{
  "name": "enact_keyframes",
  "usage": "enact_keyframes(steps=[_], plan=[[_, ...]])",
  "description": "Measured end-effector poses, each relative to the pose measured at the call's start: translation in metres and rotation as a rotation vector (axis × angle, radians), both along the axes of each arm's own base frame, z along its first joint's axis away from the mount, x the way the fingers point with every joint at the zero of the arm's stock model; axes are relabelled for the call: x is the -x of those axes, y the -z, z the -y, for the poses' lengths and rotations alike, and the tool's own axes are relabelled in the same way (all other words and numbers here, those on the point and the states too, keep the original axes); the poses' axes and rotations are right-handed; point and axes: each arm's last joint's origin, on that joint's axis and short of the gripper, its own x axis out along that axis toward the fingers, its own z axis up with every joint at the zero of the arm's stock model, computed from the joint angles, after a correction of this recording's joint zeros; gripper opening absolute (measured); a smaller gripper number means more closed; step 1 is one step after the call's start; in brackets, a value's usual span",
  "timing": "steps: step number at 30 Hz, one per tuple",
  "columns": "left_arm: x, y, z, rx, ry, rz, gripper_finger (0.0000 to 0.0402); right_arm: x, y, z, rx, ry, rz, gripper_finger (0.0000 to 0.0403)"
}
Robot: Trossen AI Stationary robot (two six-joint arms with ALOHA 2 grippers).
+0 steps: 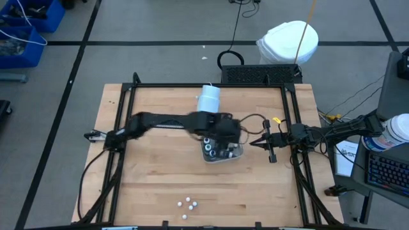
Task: Pick & Place food coloring
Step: Put the small blue food coloring bottle into the gray bin
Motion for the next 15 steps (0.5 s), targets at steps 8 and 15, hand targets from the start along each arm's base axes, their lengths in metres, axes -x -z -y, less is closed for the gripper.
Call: enact_keyframes(steps=[8, 15], plan=[[0.13, -0.115, 0.061, 0.053, -0.098, 0.002, 0.0116, 0.0, 0.004, 0.0, 0.016, -0.001, -0.035, 0.0], [0.23, -0.133, 0.116, 0.012, -0.253, 0.166, 0.0011, 0.0, 0.004, 0.0, -0.08, 0.003, -0.052, 0.0]])
